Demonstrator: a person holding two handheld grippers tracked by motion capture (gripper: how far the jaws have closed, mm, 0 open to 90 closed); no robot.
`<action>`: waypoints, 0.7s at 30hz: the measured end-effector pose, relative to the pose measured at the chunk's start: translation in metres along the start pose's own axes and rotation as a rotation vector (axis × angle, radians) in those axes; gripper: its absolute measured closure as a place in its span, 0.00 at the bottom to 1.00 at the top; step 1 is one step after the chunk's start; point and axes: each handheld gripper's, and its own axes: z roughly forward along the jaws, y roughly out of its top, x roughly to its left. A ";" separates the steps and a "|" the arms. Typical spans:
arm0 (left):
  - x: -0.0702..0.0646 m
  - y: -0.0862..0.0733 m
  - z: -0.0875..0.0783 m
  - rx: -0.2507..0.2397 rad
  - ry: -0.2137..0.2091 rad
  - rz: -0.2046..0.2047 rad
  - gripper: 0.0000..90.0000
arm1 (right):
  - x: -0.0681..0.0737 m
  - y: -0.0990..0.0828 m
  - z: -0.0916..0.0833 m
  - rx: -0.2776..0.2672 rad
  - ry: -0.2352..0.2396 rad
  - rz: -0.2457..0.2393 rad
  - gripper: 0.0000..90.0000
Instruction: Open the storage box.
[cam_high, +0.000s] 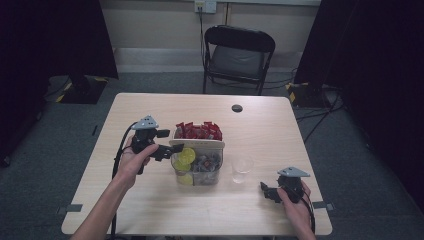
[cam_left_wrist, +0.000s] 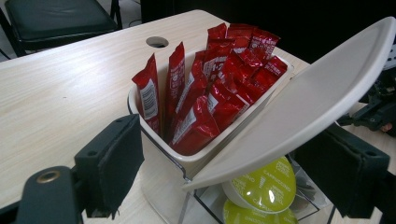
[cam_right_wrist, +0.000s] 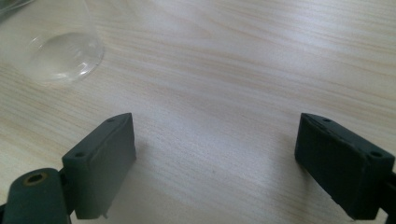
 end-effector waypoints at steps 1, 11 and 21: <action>0.000 0.001 0.000 0.002 0.000 0.002 0.17 | 0.000 0.000 0.000 0.000 0.000 0.000 0.13; 0.004 0.001 0.005 -0.022 0.005 -0.018 0.17 | 0.000 0.000 0.000 0.000 0.000 0.000 0.13; 0.010 0.002 0.006 -0.051 0.022 -0.045 0.17 | 0.000 0.000 0.000 0.001 0.000 0.000 0.13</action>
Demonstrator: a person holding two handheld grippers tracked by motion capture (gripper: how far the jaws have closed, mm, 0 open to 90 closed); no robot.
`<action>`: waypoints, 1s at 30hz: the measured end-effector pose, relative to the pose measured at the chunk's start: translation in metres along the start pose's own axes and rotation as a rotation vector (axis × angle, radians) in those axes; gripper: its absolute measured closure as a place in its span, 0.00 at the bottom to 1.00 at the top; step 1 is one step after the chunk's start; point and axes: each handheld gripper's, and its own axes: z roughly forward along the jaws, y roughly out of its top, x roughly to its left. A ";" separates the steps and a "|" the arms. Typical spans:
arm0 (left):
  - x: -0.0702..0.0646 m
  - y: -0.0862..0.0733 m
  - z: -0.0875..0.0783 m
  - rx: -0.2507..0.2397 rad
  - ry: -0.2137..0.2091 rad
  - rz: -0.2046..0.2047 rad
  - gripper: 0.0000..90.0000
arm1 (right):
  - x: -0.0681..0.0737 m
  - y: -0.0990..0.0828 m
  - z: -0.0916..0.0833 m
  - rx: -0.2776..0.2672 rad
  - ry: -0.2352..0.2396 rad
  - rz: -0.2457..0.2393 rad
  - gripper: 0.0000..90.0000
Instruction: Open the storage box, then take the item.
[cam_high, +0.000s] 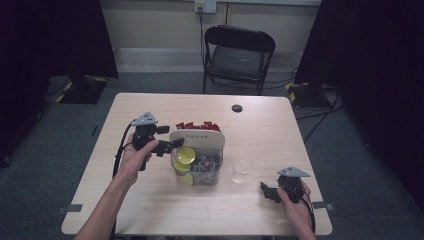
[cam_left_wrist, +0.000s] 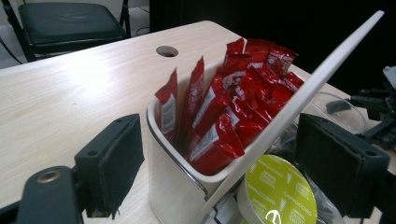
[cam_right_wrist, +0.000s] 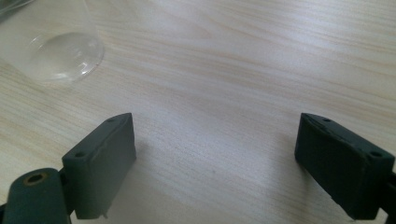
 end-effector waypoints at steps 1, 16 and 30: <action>0.001 0.000 -0.001 0.003 -0.001 0.006 0.17 | 0.000 0.000 0.000 0.000 0.002 -0.002 0.13; 0.007 0.003 -0.003 -0.001 0.057 0.000 0.17 | -0.001 -0.001 -0.001 0.000 0.010 -0.009 0.13; 0.005 0.003 0.001 0.020 0.058 0.021 0.17 | -0.001 0.002 -0.005 0.028 0.042 -0.021 0.16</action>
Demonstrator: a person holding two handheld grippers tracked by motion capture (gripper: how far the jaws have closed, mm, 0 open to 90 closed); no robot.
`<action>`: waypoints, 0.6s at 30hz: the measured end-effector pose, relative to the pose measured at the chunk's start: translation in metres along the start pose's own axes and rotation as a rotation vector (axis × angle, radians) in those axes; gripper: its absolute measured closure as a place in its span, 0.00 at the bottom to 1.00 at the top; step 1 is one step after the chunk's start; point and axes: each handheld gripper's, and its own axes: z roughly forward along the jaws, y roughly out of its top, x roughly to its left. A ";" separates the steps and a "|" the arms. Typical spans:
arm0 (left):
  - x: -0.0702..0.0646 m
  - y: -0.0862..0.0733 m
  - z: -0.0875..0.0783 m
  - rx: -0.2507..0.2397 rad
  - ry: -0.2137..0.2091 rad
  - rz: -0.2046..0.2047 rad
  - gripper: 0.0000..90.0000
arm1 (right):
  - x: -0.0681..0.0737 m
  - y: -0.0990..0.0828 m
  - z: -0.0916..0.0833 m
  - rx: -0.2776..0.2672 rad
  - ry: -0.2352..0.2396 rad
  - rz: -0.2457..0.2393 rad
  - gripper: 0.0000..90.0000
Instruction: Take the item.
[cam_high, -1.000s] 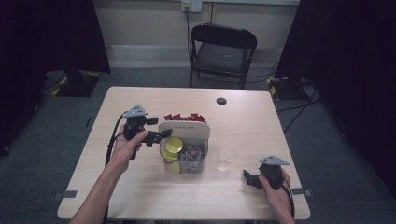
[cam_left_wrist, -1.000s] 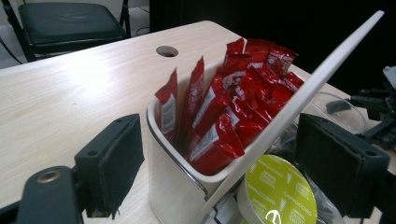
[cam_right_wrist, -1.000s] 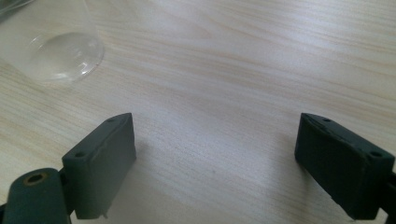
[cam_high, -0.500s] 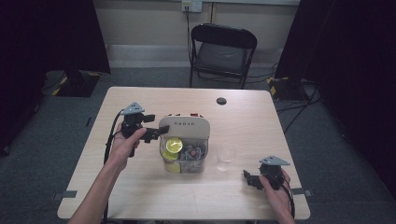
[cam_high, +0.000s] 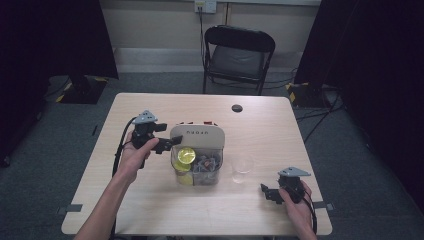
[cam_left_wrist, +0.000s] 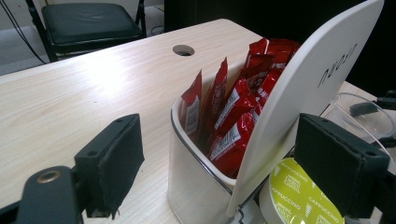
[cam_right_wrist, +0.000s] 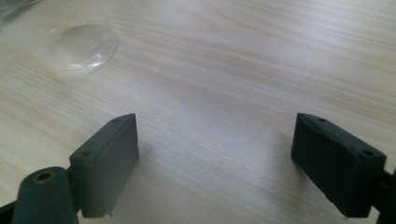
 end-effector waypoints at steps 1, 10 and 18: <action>0.000 0.000 0.000 0.000 0.001 -0.005 0.17 | 0.001 0.001 -0.001 0.003 0.004 0.007 0.16; 0.000 -0.001 0.001 0.011 -0.003 0.000 0.17 | 0.009 0.008 -0.012 -0.024 0.036 -0.002 0.18; 0.000 -0.001 0.002 0.008 -0.006 -0.021 0.17 | 0.013 0.014 -0.023 -0.034 0.092 -0.003 0.19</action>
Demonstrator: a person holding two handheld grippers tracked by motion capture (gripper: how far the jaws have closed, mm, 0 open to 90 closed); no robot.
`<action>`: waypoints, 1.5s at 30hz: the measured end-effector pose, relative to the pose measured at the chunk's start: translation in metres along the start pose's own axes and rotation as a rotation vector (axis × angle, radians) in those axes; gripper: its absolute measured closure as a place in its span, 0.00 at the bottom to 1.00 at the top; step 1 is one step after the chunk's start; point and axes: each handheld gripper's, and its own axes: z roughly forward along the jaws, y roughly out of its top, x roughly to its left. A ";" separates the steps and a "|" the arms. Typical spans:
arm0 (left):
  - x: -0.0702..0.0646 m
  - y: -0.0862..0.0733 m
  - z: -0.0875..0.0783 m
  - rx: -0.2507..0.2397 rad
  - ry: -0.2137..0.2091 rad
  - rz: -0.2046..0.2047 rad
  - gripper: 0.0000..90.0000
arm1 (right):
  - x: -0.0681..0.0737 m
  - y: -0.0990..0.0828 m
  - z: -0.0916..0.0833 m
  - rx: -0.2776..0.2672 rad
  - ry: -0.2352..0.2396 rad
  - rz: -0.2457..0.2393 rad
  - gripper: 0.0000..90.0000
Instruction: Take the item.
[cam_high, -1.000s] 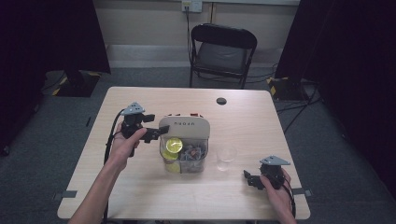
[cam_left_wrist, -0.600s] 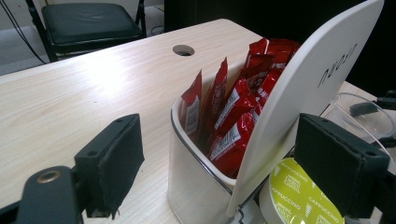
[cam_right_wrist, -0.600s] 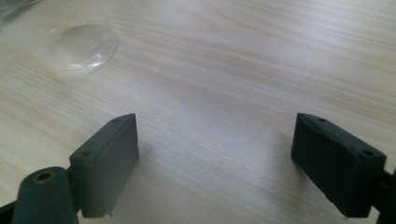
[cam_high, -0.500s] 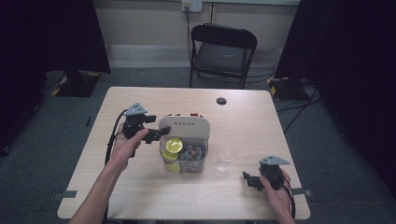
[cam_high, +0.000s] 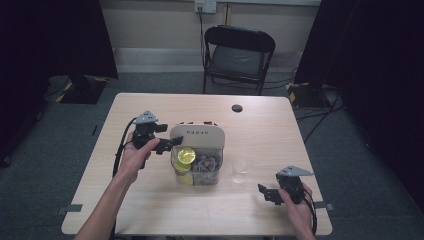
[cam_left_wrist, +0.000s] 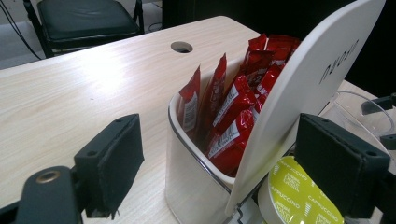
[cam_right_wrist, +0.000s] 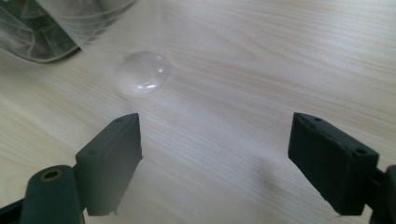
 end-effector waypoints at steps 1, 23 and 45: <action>0.000 0.000 0.000 0.003 0.001 0.004 0.17 | 0.001 0.001 -0.001 -0.002 0.007 0.000 0.19; 0.000 -0.001 0.001 0.012 0.000 0.009 0.16 | 0.021 0.026 -0.033 -0.140 0.180 -0.025 0.23; 0.001 -0.001 0.001 0.010 -0.007 -0.003 0.17 | 0.060 0.085 -0.015 -0.197 0.344 -0.118 0.49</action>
